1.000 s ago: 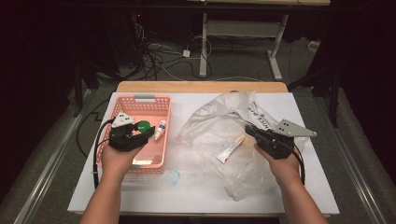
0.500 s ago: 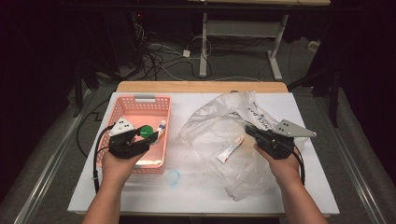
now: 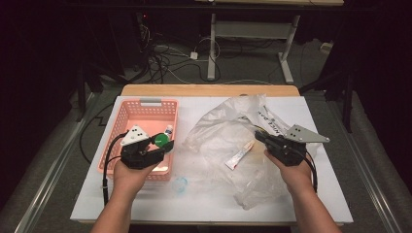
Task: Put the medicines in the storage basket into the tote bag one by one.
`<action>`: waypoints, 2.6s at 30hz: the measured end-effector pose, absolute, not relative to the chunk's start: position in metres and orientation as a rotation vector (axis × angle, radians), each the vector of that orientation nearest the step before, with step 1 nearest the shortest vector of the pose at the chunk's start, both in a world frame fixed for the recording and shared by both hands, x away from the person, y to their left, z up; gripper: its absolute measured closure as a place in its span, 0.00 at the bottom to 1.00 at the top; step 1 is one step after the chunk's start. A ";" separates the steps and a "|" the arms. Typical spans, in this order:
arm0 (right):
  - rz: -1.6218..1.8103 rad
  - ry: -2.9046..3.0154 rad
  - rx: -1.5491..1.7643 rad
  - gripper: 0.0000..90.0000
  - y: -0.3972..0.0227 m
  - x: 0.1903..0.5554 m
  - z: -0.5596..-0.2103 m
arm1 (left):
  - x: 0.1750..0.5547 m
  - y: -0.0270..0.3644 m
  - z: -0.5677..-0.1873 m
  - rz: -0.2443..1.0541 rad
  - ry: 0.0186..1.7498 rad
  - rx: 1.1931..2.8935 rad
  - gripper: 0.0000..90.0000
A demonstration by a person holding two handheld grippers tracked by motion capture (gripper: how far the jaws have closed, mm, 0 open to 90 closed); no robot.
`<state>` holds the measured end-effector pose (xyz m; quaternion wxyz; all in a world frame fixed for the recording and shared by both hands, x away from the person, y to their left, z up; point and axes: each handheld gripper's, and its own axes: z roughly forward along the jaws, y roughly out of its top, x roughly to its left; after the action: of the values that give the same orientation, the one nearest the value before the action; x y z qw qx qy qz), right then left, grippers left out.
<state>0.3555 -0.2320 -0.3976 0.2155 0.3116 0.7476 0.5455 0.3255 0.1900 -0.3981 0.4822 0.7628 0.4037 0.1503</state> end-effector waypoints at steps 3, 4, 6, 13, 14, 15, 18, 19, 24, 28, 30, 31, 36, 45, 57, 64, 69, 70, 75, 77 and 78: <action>1.512 2.073 0.863 1.00 -0.232 0.355 -0.398 | 0.324 0.186 -0.397 0.349 0.966 1.855 0.55; 1.512 2.073 0.862 1.00 -0.232 0.355 -0.398 | 0.323 0.185 -0.397 0.348 0.960 1.855 0.55; 1.513 2.072 0.863 1.00 -0.232 0.355 -0.397 | 0.322 0.181 -0.396 0.340 0.950 1.858 0.55; 1.511 2.073 0.860 1.00 -0.232 0.356 -0.397 | 0.320 0.167 -0.397 0.315 0.911 1.871 0.55; 1.512 2.073 0.861 1.00 -0.231 0.356 -0.398 | 0.320 0.166 -0.398 0.309 0.907 1.876 0.55; 1.509 2.074 0.859 1.00 -0.231 0.355 -0.398 | 0.319 0.164 -0.398 0.306 0.901 1.878 0.55; 1.507 2.075 0.859 1.00 -0.232 0.355 -0.397 | 0.318 0.159 -0.398 0.298 0.885 1.886 0.55; 1.508 2.072 0.863 1.00 -0.232 0.355 -0.397 | 0.317 0.157 -0.398 0.296 0.879 1.888 0.55; 1.509 2.072 0.860 1.00 -0.231 0.355 -0.397 | 0.313 0.146 -0.398 0.280 0.847 1.898 0.55; 1.509 2.072 0.861 1.00 -0.231 0.355 -0.397 | 0.311 0.138 -0.400 0.265 0.821 1.921 0.55; 1.509 2.072 0.860 1.00 -0.231 0.355 -0.397 | 0.311 0.133 -0.401 0.256 0.810 1.932 0.55; 1.507 2.074 0.858 1.00 -0.231 0.355 -0.397 | 0.310 0.131 -0.402 0.251 0.806 1.936 0.55; 1.506 2.075 0.861 1.00 -0.231 0.355 -0.398 | 0.309 0.120 -0.406 0.236 0.782 1.959 0.55; 1.505 2.077 0.853 1.00 -0.228 0.354 -0.397 | 0.310 0.098 -0.413 0.229 0.761 1.973 0.55; 1.505 2.080 0.852 1.00 -0.227 0.355 -0.397 | 0.323 0.063 -0.415 0.205 0.727 1.980 0.55; 1.512 2.072 0.841 1.00 -0.227 0.354 -0.394 | 0.329 0.039 -0.418 0.194 0.699 2.001 0.55; 1.512 2.073 0.840 1.00 -0.227 0.354 -0.394 | 0.335 0.026 -0.422 0.195 0.693 2.007 0.55; 1.512 2.072 0.840 1.00 -0.227 0.354 -0.394 | 0.337 0.024 -0.424 0.194 0.693 2.010 0.55; 1.515 2.072 0.839 1.00 -0.227 0.355 -0.394 | 0.345 0.014 -0.430 0.201 0.695 2.019 0.55; 1.517 2.068 0.836 1.00 -0.227 0.354 -0.393 | 0.348 0.009 -0.434 0.199 0.697 2.027 0.55; 1.519 2.067 0.837 1.00 -0.227 0.355 -0.393 | 0.350 0.007 -0.436 0.201 0.700 2.031 0.55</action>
<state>0.3545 -0.2269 -0.3929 0.2198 0.3027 0.7472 0.5493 0.3496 0.0070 -0.4365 0.4722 0.8298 0.2858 0.0820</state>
